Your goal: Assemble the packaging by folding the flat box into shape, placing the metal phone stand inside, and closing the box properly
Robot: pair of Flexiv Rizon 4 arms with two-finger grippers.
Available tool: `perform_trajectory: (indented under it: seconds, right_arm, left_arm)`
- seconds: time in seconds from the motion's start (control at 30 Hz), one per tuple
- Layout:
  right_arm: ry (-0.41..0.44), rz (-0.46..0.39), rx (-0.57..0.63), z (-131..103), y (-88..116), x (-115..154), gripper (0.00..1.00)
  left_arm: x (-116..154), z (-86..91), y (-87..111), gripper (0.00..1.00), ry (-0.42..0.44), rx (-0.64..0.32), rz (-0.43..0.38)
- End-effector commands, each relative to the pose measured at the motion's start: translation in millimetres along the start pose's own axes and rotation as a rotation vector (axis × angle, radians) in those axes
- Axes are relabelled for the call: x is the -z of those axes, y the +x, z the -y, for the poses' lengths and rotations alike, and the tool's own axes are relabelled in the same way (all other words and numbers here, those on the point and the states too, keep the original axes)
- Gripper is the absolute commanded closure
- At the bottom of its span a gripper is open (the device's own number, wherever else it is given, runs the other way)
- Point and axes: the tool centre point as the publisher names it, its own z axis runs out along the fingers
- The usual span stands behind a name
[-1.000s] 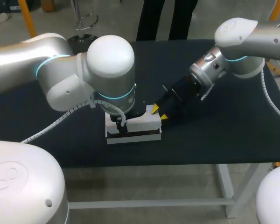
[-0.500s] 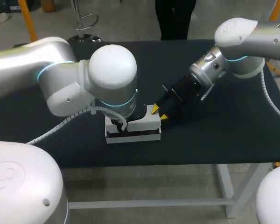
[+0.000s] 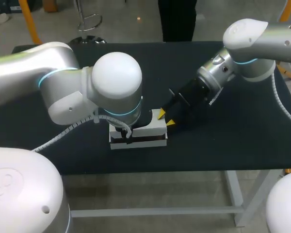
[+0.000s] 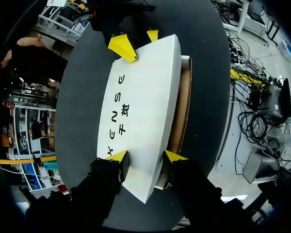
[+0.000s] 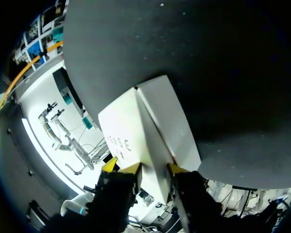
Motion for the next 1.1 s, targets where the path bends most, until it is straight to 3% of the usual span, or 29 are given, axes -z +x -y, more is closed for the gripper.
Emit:
perform_trajectory:
  seconds: [0.03,1.1]
  right_arm:
    - [-0.004,-0.001,0.003,3,-1,0,0.62]
    - [-0.047,-0.019,0.041,24,-6,13,0.65]
  left_arm:
    - [-1,0.1,2.2,0.53,0.001,0.003,0.008]
    - [-10,-2.4,9.2,0.51,0.001,0.007,0.009]
